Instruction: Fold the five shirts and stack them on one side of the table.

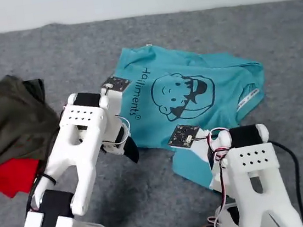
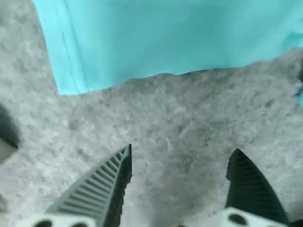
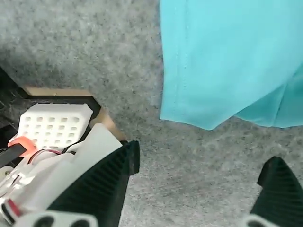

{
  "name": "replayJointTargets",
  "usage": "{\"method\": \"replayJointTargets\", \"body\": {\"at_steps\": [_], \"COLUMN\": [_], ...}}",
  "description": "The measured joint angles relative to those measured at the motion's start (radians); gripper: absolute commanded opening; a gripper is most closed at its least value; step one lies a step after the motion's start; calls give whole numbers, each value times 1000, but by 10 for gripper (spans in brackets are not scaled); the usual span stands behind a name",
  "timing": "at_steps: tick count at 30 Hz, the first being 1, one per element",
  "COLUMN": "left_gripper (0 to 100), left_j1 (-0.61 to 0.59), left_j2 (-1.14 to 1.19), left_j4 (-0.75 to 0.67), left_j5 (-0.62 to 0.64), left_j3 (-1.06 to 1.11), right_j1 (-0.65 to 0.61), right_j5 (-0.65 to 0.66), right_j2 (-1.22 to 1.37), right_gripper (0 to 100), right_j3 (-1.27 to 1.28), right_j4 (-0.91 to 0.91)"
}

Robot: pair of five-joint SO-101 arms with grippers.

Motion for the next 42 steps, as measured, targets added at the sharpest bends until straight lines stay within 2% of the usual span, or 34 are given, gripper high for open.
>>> {"method": "replayJointTargets", "body": {"at_steps": [6,8,11,14,18,23,28,36,39,42], "left_gripper": [315,325,391,450,458,457,456,446,350,181], "left_j1": [-25,-44,-61,-89,-138,-167,-170,-144,-130,-123], "left_j2": [0,0,23,106,276,569,773,832,832,819], "left_j4": [-107,-121,-109,-46,63,164,193,198,198,196], "left_j5": [-49,6,170,405,694,878,921,930,930,934], "left_j3": [2,2,8,-9,-143,-419,-624,-755,-760,-773], "right_j1": [2,0,0,0,0,2,0,0,0,2], "right_j5": [0,0,0,0,0,0,0,0,0,0], "right_j2": [0,0,0,0,0,0,0,0,0,0], "right_gripper": [392,392,392,392,391,391,391,390,390,390], "right_j3": [0,0,0,0,0,0,0,0,0,0], "right_j4": [0,0,0,0,0,0,0,0,0,0]}}
